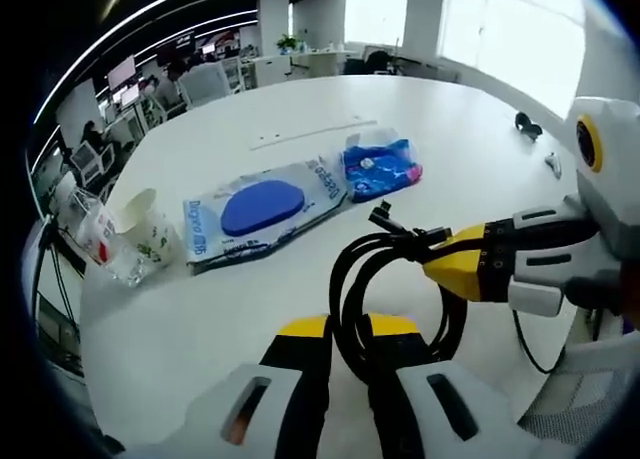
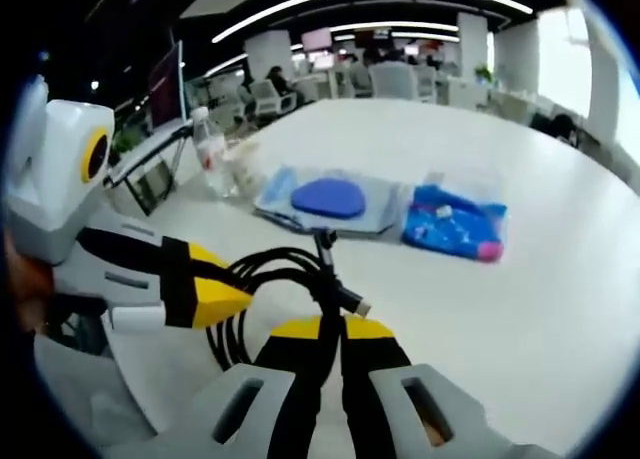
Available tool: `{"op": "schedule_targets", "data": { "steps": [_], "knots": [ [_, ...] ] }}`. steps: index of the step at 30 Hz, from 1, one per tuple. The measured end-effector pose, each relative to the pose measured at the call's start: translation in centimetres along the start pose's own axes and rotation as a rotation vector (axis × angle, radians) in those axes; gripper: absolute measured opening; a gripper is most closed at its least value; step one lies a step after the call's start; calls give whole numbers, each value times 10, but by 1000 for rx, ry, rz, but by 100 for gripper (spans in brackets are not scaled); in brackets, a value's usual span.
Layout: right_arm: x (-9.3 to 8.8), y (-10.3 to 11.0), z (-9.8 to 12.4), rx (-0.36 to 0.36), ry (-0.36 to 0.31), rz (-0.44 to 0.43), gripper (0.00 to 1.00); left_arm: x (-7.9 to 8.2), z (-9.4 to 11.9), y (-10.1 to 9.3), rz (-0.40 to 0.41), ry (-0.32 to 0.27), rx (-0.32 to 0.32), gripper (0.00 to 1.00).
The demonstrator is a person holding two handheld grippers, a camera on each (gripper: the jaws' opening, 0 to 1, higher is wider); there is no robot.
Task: Arrange the tabletop items into an orderly group along one side of the table until the central work area is clear of visible clutter.
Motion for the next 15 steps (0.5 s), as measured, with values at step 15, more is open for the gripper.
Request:
{"op": "schedule_targets", "data": {
  "steps": [15],
  "knots": [
    [14, -14, -25, 11, 39, -2, 2, 11, -23, 14, 106, 11, 12, 10]
  ]
}}
Point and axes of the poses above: the point that each gripper's makers call its tool centre point, and the gripper's own axes: z roughly backward along the fingers, y roughly to its left, x roughly out of its top, the point moved 4 cm from there along z, roughly backward along the fingers, and after that the axes turned 6 degrees about x, right-handed, at the moved point
